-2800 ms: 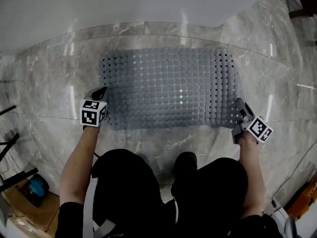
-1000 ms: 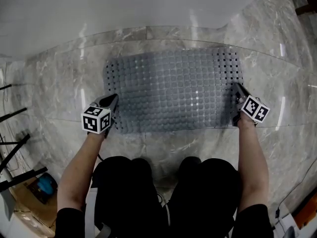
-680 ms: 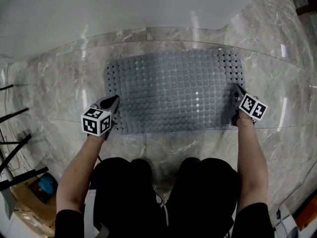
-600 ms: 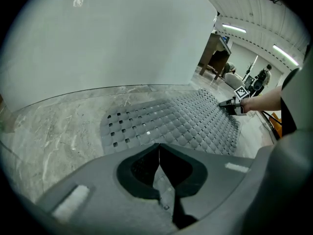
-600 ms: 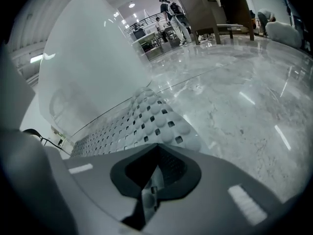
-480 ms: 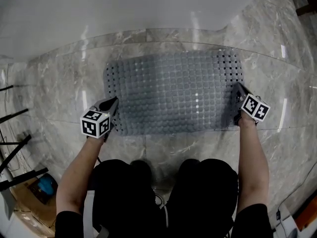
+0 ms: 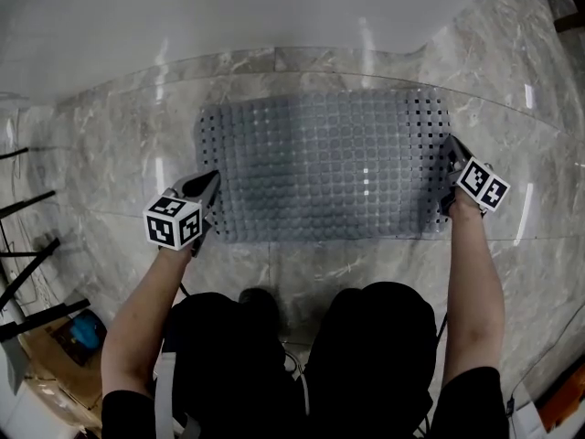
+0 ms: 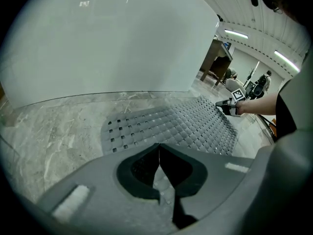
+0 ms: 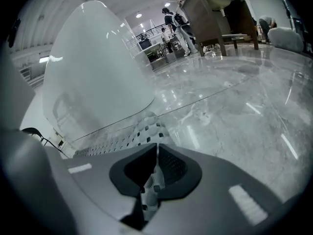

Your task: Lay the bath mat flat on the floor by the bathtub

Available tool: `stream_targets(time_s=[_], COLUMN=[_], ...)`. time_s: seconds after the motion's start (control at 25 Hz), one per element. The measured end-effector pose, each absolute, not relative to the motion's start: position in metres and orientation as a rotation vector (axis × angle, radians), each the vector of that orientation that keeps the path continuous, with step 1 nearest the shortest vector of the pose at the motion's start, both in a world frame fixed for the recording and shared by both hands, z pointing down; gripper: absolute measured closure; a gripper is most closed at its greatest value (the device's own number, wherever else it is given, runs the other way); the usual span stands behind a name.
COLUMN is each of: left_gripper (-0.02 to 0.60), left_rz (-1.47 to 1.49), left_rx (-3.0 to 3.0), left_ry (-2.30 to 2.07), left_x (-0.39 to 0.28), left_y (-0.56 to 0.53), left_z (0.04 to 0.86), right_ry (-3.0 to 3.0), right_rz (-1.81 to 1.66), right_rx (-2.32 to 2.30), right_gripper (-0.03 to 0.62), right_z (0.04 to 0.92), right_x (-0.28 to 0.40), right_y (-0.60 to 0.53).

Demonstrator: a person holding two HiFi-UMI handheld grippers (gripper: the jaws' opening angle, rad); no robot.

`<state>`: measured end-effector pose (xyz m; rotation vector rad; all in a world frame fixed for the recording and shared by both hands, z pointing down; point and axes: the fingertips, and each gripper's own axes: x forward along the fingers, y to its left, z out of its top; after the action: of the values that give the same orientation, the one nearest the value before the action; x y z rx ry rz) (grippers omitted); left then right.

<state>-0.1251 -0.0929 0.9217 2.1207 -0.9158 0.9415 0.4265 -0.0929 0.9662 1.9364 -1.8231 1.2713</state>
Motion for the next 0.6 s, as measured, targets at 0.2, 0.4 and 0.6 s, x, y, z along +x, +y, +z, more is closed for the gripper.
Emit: stream_targets(time_s=[0.2,0.4,0.6], left_gripper=[0.572,0.572,0.572], left_rz=[0.924,0.9,0.896], left_rx=[2.145,2.186,2.222], left_ry=[-0.874,-0.849,-0.82], left_x=[-0.103,-0.08,-0.071], left_y=[-0.095,-0.103,-0.101], left_z=[0.913,0.901,0.889], right_ry=[-1.856,-1.841,-1.816], right_rz=[1.24,1.21,1.235], right_rx=[1.866,1.812,1.797], right_gripper=[0.579,0.587,0.597], right_z=[0.965,0.97,0.98], right_x=[0.416,0.412,0.406], right_y=[-0.105,-0.109,-0.111])
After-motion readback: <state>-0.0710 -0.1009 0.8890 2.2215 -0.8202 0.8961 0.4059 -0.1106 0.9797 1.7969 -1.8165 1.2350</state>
